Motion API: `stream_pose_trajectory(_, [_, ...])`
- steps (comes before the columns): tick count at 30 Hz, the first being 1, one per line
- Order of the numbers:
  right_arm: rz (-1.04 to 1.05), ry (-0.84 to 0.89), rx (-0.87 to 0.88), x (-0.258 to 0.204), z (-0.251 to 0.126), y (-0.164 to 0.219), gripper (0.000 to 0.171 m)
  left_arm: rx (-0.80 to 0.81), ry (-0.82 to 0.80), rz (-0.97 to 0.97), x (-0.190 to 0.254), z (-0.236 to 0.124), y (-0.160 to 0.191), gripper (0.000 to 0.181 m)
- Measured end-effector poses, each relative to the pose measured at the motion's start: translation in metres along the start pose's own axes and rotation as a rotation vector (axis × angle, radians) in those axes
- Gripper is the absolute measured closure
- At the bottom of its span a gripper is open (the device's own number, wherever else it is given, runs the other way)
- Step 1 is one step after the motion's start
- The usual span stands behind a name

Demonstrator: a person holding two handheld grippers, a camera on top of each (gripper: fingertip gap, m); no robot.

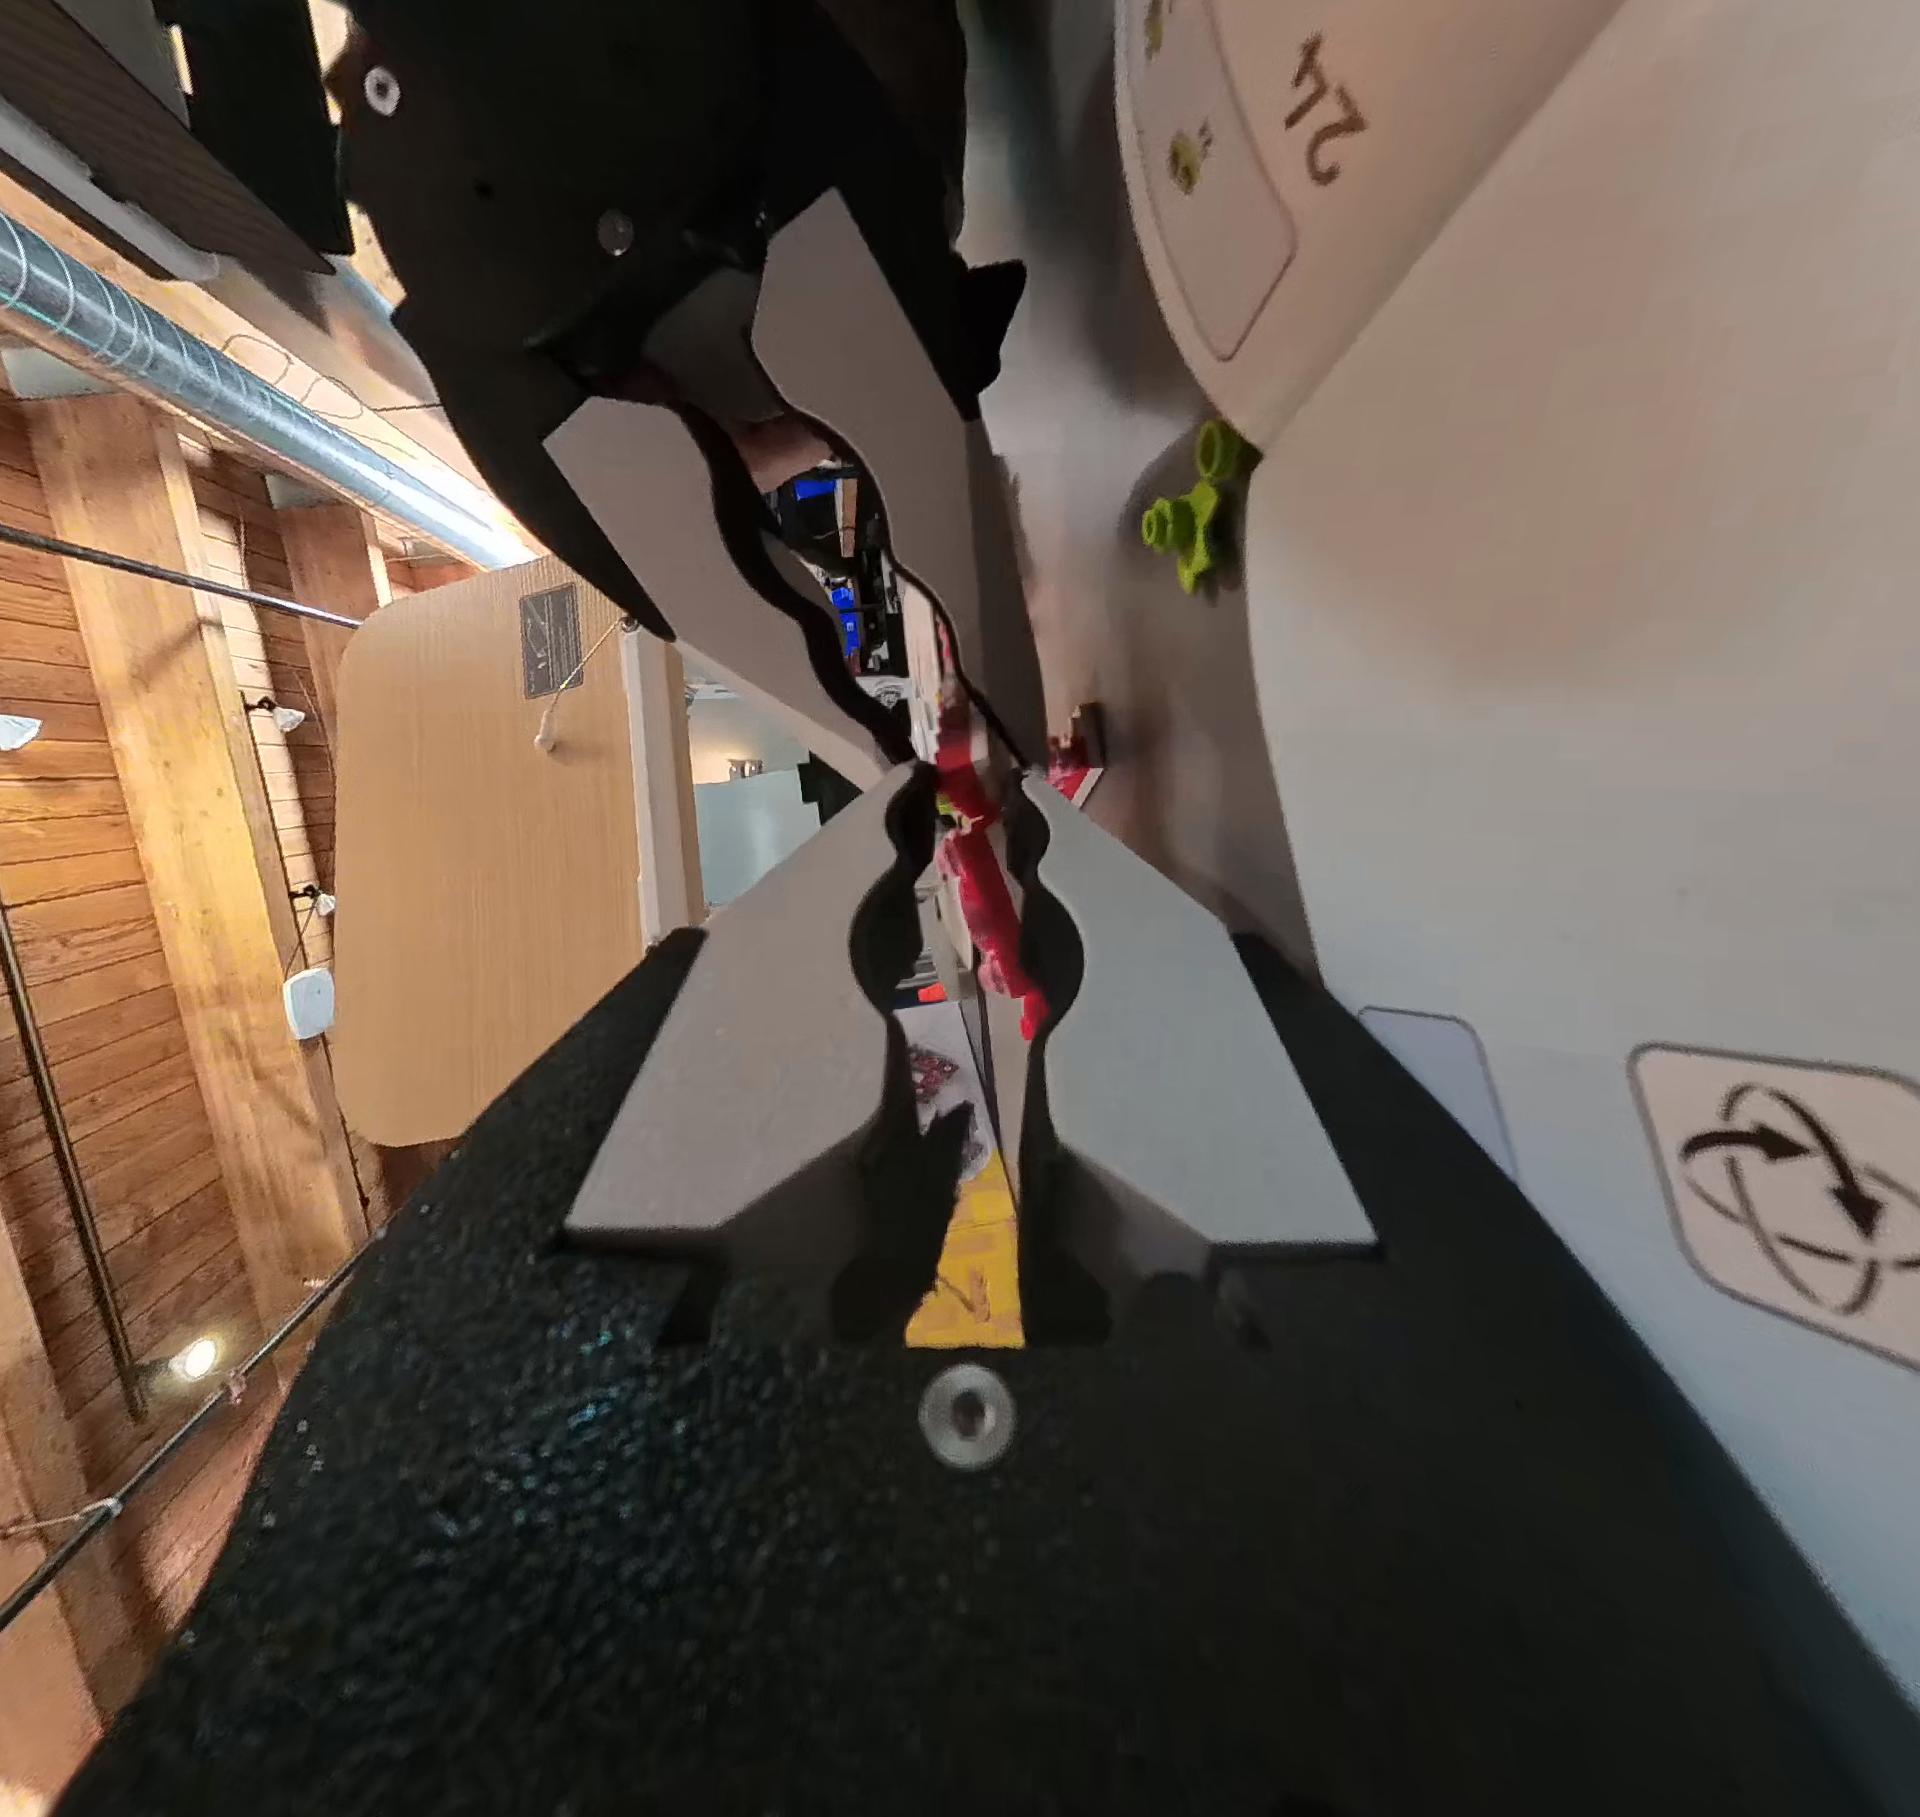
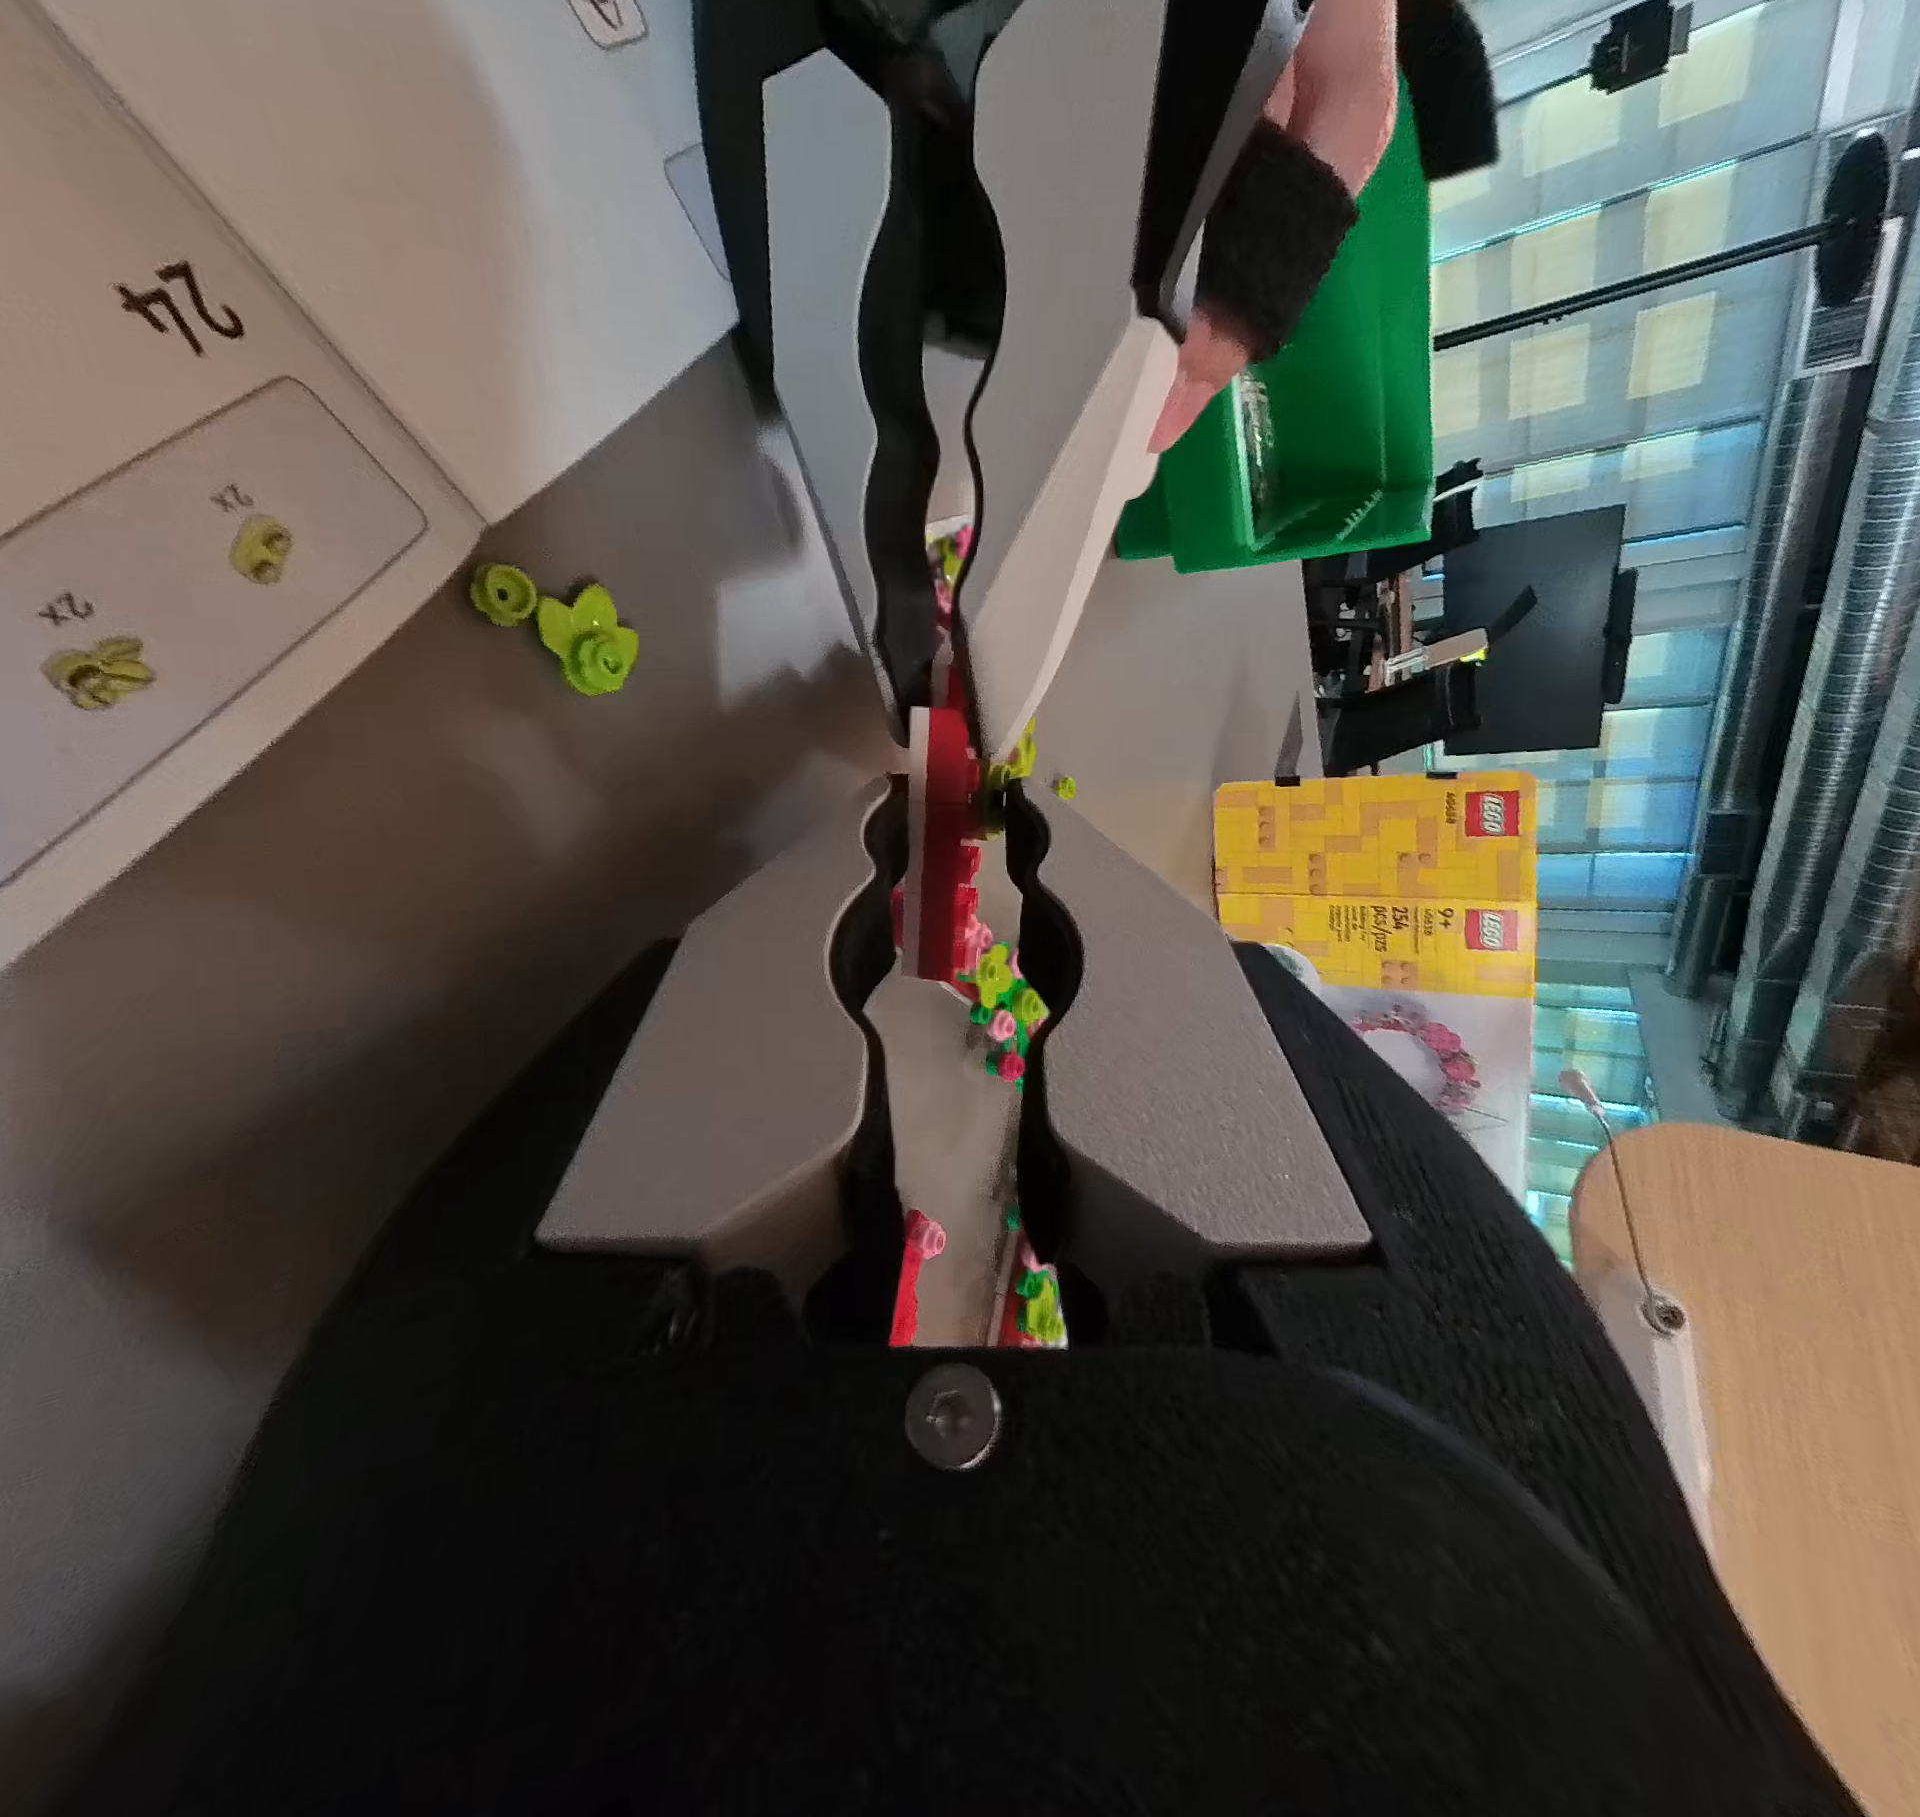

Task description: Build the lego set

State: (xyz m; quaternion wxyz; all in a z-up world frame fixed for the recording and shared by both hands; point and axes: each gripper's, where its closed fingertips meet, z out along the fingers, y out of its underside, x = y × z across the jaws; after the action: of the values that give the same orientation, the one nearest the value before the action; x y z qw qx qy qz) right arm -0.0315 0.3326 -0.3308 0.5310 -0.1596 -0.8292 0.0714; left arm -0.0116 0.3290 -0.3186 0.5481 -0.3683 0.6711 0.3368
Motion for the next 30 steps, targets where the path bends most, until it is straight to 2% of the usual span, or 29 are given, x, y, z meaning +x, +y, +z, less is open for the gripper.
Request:
stream_pose_trajectory(14, [-0.007, 0.000, -0.007, -0.002, 0.000, -0.002, 0.154, 0.011, -0.002, 0.010, 0.001, -0.002, -0.003, 0.171])
stream_pose_trajectory(21, [-0.097, 0.023, -0.045, -0.003, 0.000, -0.001, 0.156, 0.016, 0.012, -0.002, 0.003, -0.002, -0.004, 0.171])
stream_pose_trajectory(25, [-0.084, 0.018, -0.043, -0.004, 0.001, -0.001, 0.156, 0.042, 0.041, -0.085, 0.004, -0.002, -0.005, 0.170])
stream_pose_trajectory(30, [-0.090, 0.068, -0.069, 0.005, -0.009, 0.002, 0.155, 0.104, -0.026, -0.302, -0.019, -0.007, -0.003, 0.143])
